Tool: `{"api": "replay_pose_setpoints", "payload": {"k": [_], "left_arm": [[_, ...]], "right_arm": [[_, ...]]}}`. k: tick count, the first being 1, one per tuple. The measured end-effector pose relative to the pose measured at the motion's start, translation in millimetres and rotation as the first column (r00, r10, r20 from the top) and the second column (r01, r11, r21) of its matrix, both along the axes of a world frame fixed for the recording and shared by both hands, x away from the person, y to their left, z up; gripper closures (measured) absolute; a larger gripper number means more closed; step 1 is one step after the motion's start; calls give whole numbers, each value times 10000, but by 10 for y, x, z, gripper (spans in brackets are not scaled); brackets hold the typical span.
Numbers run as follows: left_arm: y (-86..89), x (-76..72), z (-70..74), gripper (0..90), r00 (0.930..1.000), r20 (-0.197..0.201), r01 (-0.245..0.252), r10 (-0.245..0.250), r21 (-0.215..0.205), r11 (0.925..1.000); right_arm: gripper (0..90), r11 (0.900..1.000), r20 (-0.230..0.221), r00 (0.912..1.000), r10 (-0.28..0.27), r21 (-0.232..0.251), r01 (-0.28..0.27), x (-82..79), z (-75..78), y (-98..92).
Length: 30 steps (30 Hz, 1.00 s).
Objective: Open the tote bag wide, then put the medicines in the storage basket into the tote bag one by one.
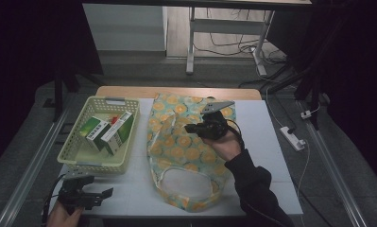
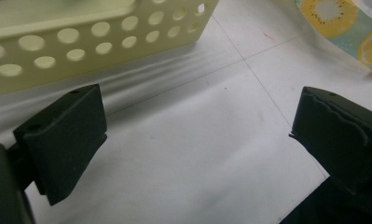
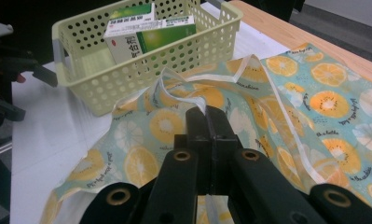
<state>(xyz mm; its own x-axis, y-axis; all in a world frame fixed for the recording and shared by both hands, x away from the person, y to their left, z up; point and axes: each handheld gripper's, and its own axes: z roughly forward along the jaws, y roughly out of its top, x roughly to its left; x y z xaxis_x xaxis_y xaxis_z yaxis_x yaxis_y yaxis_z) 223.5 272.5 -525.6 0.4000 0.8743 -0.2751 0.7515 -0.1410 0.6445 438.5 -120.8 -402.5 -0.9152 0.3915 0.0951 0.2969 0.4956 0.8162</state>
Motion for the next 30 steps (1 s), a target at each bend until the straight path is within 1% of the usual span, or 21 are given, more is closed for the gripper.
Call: {"api": "replay_pose_setpoints", "payload": {"k": [3,9,20,22,24,25,27,30], "left_arm": [[1,1,0,34,10000,-10,-1,1,-3,10000],[2,2,-1,34,10000,-21,-5,5,-10,10000],[5,3,-1,22,10000,-59,-48,48,21,10000],[12,8,-6,21,9999,-107,-71,70,-76,9999],[19,15,-7,21,9990,-227,-384,384,15,9993],[32,14,-9,22,9986,-232,-472,469,-99,9988],[55,11,-9,23,9989,-211,-435,428,-375,9983],[69,9,-9,28,9992,-182,-371,362,-524,9979]], "right_arm": [[900,9999,23,10000,-44,114,44,7,22,-3],[900,9998,110,9999,-111,183,109,20,64,4],[900,9998,249,9996,-147,161,143,4,56,-16],[900,9998,238,9996,-144,163,140,4,50,-15],[900,9998,223,9997,-112,166,109,5,42,-13],[900,9998,229,9997,-119,153,116,5,39,-13],[900,9999,207,9997,-94,132,91,5,34,-15],[900,9999,212,9997,-106,127,103,6,30,-22]]}}
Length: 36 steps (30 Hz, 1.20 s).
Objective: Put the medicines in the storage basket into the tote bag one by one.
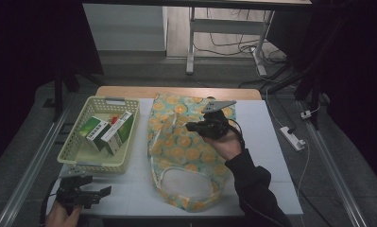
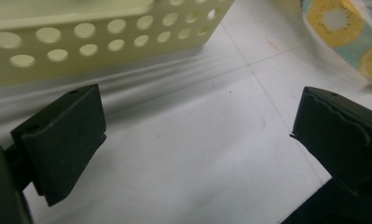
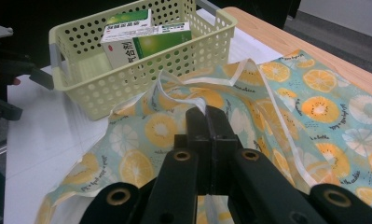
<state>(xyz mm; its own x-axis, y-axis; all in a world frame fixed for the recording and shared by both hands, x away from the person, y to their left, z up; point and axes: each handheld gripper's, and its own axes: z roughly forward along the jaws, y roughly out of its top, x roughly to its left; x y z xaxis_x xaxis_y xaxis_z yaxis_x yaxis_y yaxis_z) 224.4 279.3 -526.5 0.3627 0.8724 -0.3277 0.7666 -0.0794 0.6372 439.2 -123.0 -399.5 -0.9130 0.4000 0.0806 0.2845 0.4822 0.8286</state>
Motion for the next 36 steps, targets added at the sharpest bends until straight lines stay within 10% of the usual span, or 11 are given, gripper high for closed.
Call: {"api": "replay_pose_setpoints", "payload": {"k": [13,36], "left_arm": [[13,-12,51,19,9990,265,360,-359,-40,9993],[123,-9,409,1,9922,1198,-400,340,482,9980]], "right_arm": [[900,10000,-38,10000,22,-48,-22,0,-9,-13],[900,10000,-39,10000,34,54,-34,-8,17,-38]]}}
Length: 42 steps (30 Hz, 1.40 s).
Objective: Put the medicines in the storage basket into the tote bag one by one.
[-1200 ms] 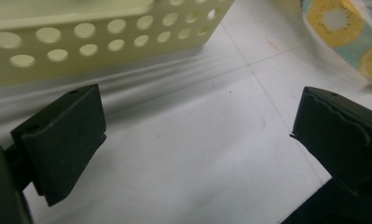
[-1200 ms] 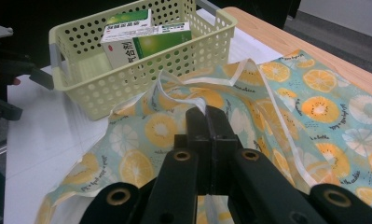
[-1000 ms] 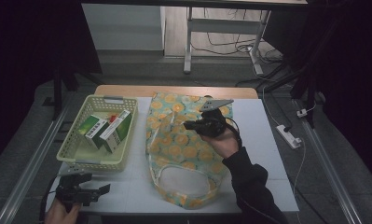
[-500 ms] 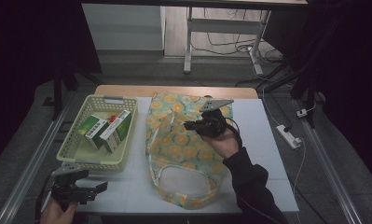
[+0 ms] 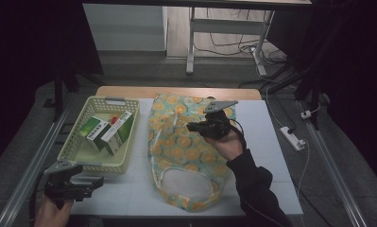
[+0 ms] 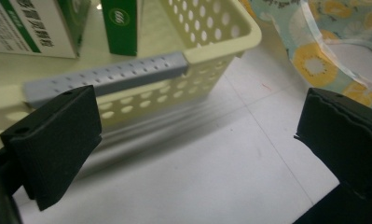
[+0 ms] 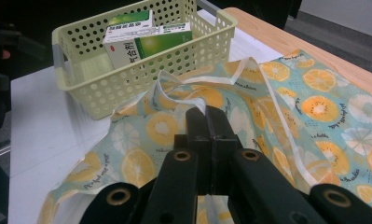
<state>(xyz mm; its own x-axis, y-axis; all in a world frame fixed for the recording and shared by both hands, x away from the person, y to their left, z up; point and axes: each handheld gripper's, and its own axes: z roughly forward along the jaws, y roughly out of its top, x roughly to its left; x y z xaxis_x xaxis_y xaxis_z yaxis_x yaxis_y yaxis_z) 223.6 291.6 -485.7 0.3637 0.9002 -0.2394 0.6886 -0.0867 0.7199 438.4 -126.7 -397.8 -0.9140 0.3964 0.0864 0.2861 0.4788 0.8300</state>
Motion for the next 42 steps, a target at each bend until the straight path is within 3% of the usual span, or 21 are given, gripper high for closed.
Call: {"api": "replay_pose_setpoints", "payload": {"k": [5,11,14,24,28,31,35,38,42], "left_arm": [[65,52,34,1,9995,102,-293,291,276,9992],[140,111,54,0,9994,199,-277,270,356,9990],[189,155,57,0,9989,317,-366,359,237,9990],[337,333,69,0,9938,863,-743,700,480,9961],[380,426,99,0,9916,1022,-886,797,849,9925],[411,509,116,0,9934,859,-820,757,722,9940],[443,638,120,0,9949,551,-894,840,1031,9906],[478,744,125,0,9963,370,-802,770,945,9923],[520,874,146,0,9969,226,-781,760,1136,9905]], "right_arm": [[900,10000,-8,10000,20,2,-20,0,-3,0],[900,10000,-15,10000,21,-33,-22,7,-7,1],[900,10000,-40,10000,1,-18,-1,13,-16,3],[900,10000,-80,10000,33,-24,-33,20,-24,3],[900,10000,-178,9998,23,-2,-23,35,-46,2],[900,10000,-198,9998,21,-42,-22,39,-53,5],[900,10000,-190,9998,78,10,-78,30,-43,7],[900,10000,-181,9998,96,22,-96,29,-37,6],[900,9999,-208,9997,104,-4,-104,32,-41,4]]}}
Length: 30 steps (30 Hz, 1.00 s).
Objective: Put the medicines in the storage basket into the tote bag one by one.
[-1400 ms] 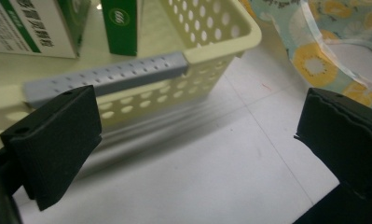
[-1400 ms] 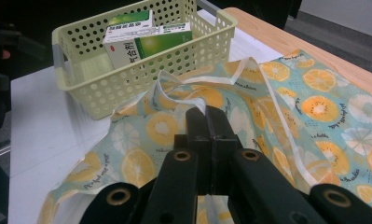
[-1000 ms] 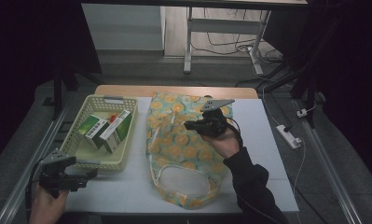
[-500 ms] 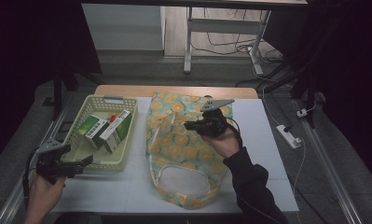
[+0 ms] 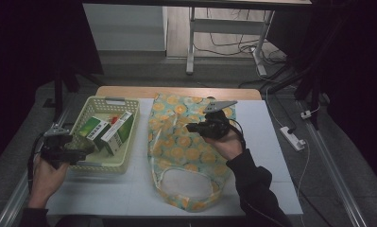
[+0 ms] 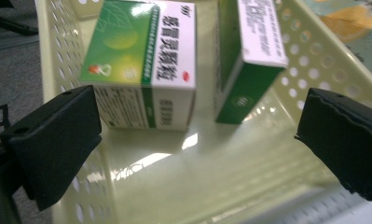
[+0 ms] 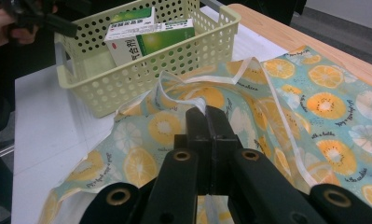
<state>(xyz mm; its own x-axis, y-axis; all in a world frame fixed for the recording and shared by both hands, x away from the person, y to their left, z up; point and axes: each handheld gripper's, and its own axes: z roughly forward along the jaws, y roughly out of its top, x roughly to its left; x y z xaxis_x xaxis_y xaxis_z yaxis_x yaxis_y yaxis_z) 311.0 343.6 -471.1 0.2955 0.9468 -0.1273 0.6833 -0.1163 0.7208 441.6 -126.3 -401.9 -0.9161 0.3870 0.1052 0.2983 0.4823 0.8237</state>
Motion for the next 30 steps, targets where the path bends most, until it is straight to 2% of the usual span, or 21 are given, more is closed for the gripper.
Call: {"api": "replay_pose_setpoints", "payload": {"k": [3,8,10,17,22,26,30], "left_arm": [[57,105,5,0,9998,-136,140,-141,-87,9999],[112,265,-14,0,9992,-290,276,-272,159,9995],[138,324,-16,0,9991,-246,338,-335,113,9994],[188,511,-23,0,9979,-532,402,-381,396,9984],[211,623,-39,0,9944,-968,468,-419,489,9977],[200,689,-45,0,9901,-1243,731,-647,644,9952],[191,750,-54,0,9846,-1508,986,-886,603,9933]], "right_arm": [[900,10000,0,10000,3,-10,-3,-1,2,2],[900,10000,13,10000,21,64,-21,-2,9,2],[900,10000,-4,10000,11,58,-11,1,9,-2],[900,9999,-47,10000,28,102,-28,5,10,-8],[900,9999,-48,10000,49,121,-48,2,14,-8],[900,9999,-69,10000,54,149,-53,8,14,-10],[900,9999,-81,9999,65,142,-64,9,12,-11]]}}
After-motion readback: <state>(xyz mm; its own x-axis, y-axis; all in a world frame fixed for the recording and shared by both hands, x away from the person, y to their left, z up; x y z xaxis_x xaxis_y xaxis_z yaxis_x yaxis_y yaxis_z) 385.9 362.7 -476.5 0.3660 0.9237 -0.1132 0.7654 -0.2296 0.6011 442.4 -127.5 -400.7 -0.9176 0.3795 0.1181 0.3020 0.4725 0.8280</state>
